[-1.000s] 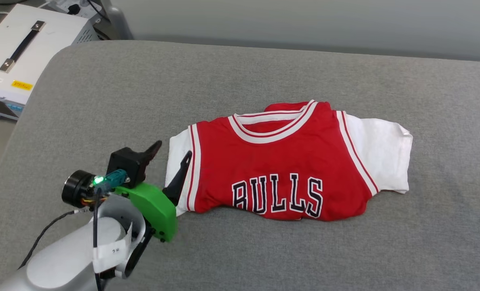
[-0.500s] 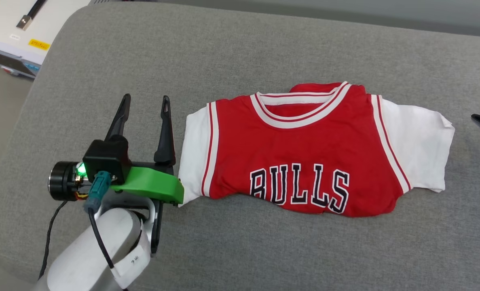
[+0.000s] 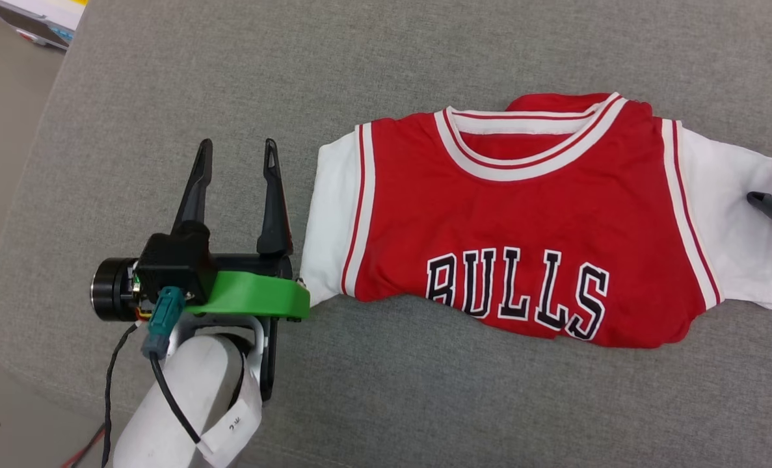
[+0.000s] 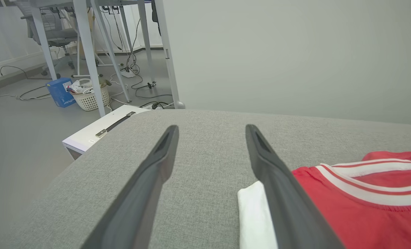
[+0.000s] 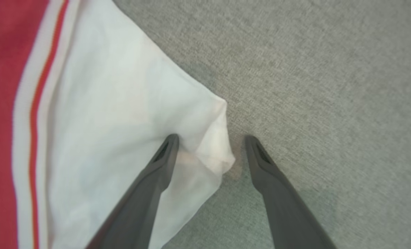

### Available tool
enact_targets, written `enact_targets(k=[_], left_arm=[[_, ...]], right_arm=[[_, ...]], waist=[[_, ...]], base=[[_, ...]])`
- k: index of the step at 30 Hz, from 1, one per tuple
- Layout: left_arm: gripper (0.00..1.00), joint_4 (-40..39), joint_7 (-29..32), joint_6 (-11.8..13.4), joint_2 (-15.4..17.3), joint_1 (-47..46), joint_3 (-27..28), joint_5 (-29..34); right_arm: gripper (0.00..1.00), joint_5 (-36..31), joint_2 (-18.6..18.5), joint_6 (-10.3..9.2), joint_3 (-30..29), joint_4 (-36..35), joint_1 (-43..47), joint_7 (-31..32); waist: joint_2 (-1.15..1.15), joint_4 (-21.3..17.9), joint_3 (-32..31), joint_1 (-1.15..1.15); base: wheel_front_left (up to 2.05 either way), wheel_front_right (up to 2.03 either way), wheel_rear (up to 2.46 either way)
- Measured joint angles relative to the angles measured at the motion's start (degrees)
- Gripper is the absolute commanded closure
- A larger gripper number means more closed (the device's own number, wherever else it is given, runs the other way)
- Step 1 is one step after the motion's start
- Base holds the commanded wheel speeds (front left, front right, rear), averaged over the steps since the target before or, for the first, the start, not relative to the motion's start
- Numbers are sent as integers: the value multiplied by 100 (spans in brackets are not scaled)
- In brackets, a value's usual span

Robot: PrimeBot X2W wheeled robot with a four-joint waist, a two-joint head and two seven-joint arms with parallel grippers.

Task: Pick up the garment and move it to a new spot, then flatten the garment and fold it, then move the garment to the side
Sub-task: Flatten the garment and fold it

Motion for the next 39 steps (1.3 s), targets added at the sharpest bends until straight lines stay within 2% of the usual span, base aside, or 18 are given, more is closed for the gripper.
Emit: enact_targets(k=[3, 4, 5, 6, 10, 13, 18, 27, 33, 39], left_arm=[[0, 58, 0, -219, -131, 65, 225, 182], [0, 77, 0, -296, -169, 81, 313, 253], [0, 96, 0, -345, -194, 96, 377, 307], [0, 126, 1, -410, -224, 118, 449, 369], [0, 258, 1, -616, -265, 227, 716, 517], [0, 341, 1, -753, -267, 304, 887, 605], [0, 485, 0, -1007, -241, 345, 1150, 691], [0, 931, 0, -1446, 48, -52, 1390, 758], [0, 1187, 0, -1600, 153, -621, 1413, 766], [0, 1356, 1, -1638, 158, -810, 1393, 783]], right_arm=[[0, 54, -52, 1, 59, 41, -5, -211], [56, 55, -58, 1, 101, 34, -23, -345], [75, 58, -58, 1, 129, 38, -25, -474], [100, 66, -57, 1, 156, 42, -26, -646], [100, 198, 21, 4, 160, 60, -20, -1339], [100, 366, -119, 3, 92, 92, 87, -1651], [100, 604, -643, 3, 2, 108, 450, -1840], [100, 946, -876, 3, -253, 314, 1183, -2050], [100, 1088, -834, 3, -538, 776, 1529, -1979], [100, 1066, -213, 3, -706, 1314, 1619, -2078]], waist=[[0, 29, 58, 0], [0, 20, 58, 0], [0, 9, 53, 0], [0, -6, 38, 0], [0, -100, -87, 0], [0, -216, -235, 0], [0, -466, -469, 0], [0, -870, -702, 0], [0, -1036, -665, 0], [0, -1166, -547, 0]], base=[[0, 0, 0], [0, 0, 0], [0, 0, 0], [0, 0, 0], [0, 0, 0], [0, 0, 0], [0, 0, 0], [0, 0, 0], [0, 0, 0], [0, 0, 0]])
